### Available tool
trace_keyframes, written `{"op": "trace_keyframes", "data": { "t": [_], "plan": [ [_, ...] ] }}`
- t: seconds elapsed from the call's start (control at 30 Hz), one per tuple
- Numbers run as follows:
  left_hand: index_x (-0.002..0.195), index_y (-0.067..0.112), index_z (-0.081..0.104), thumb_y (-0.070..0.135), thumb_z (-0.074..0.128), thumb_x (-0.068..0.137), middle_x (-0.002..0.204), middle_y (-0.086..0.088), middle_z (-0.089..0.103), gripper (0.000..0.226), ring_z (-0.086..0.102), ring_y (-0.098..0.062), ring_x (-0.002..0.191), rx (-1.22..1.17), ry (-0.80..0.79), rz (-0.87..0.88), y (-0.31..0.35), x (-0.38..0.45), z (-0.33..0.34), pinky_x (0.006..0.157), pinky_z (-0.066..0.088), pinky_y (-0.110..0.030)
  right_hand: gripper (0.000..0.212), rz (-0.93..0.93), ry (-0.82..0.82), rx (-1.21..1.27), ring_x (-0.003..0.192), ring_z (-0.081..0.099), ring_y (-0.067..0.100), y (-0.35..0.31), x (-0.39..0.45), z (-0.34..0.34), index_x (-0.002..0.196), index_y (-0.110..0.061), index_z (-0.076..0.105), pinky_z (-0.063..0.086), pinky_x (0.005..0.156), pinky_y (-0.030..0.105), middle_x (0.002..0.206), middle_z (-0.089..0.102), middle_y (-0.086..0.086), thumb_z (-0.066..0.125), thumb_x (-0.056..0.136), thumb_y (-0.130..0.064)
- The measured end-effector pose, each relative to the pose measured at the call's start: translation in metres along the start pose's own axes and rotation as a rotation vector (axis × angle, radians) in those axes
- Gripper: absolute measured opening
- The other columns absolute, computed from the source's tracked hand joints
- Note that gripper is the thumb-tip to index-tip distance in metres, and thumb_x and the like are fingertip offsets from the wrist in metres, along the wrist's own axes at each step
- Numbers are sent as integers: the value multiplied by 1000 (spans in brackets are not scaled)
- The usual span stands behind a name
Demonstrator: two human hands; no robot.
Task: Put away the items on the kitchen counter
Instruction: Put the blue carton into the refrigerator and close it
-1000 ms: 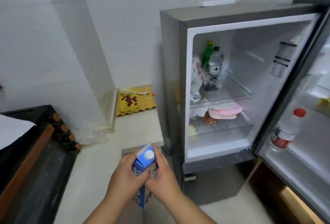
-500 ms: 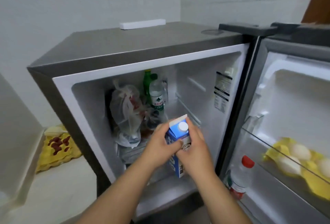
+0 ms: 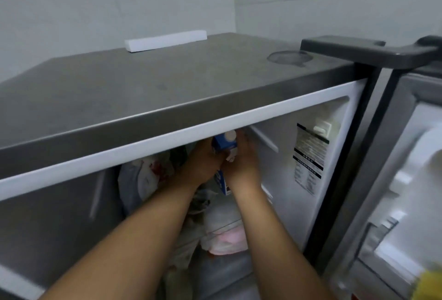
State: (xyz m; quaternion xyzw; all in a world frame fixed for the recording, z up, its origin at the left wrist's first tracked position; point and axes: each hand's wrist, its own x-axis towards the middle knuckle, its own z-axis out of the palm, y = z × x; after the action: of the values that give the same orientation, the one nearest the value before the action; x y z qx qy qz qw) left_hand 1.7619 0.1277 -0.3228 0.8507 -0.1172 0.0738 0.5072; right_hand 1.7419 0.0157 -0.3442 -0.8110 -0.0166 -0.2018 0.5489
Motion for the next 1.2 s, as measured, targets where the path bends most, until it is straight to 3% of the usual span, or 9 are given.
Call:
{"op": "trace_keyframes", "data": {
  "t": [0.17,0.33,0.53,0.7,0.8,0.9,1.0,1.1,1.2],
  "plan": [
    [148,24,42,38,63,83,145,-12,55,71,52,-28,134,77,2,-112,-14,22,11,113,41,-50,72,21,4,-39,129,52,16,15,17,7,152,-37,35,39,97,22,148,48,-4,61,90,-10],
    [152,17,37,16,62,95,152,-13,47,63,44,-28,142,61,11,-87,-14,26,24,119,33,-50,72,19,30,-9,134,47,14,23,22,6,152,-33,37,34,103,20,152,42,-2,59,90,-3],
    [154,22,27,12,65,92,155,-5,43,73,41,-19,144,31,38,-58,-15,9,27,120,33,-47,90,22,-21,-4,144,36,14,25,4,4,160,-31,19,33,117,27,163,24,-2,61,88,2],
    [142,27,43,18,58,93,132,8,56,52,54,-13,122,34,15,-168,25,-61,13,108,43,-32,77,-25,55,-11,128,52,26,20,-48,-6,149,-16,41,50,104,39,142,46,11,68,78,-9],
    [130,21,56,12,56,96,129,-4,65,35,60,-12,110,-8,27,-168,25,-118,14,89,43,-17,56,-9,87,-52,123,55,22,10,-110,-22,138,-13,55,47,104,36,134,55,7,69,84,-13],
    [130,12,62,7,54,99,124,-1,67,32,63,5,100,-107,12,-188,19,-188,28,83,44,-2,38,23,80,-71,117,58,18,12,-183,-40,125,-16,64,46,104,35,121,63,-2,67,88,-14],
    [118,28,70,11,50,98,116,14,71,32,63,9,106,-103,-103,-120,19,-257,43,99,50,-22,33,86,49,-68,112,59,10,14,-250,-62,120,-22,66,47,101,28,114,62,-11,65,89,-10],
    [114,33,69,9,48,99,119,15,69,35,61,2,114,-117,-191,-110,30,-315,51,101,43,-20,37,109,49,-127,116,58,12,10,-309,-84,124,-21,65,47,104,34,121,62,-5,63,88,-13],
    [129,24,67,11,48,101,128,9,66,36,58,-4,120,-110,-241,-89,48,-368,59,102,38,-18,37,131,76,-173,113,59,15,-10,-366,-113,122,-18,65,44,102,25,120,63,-1,60,85,-16]
  ]
}}
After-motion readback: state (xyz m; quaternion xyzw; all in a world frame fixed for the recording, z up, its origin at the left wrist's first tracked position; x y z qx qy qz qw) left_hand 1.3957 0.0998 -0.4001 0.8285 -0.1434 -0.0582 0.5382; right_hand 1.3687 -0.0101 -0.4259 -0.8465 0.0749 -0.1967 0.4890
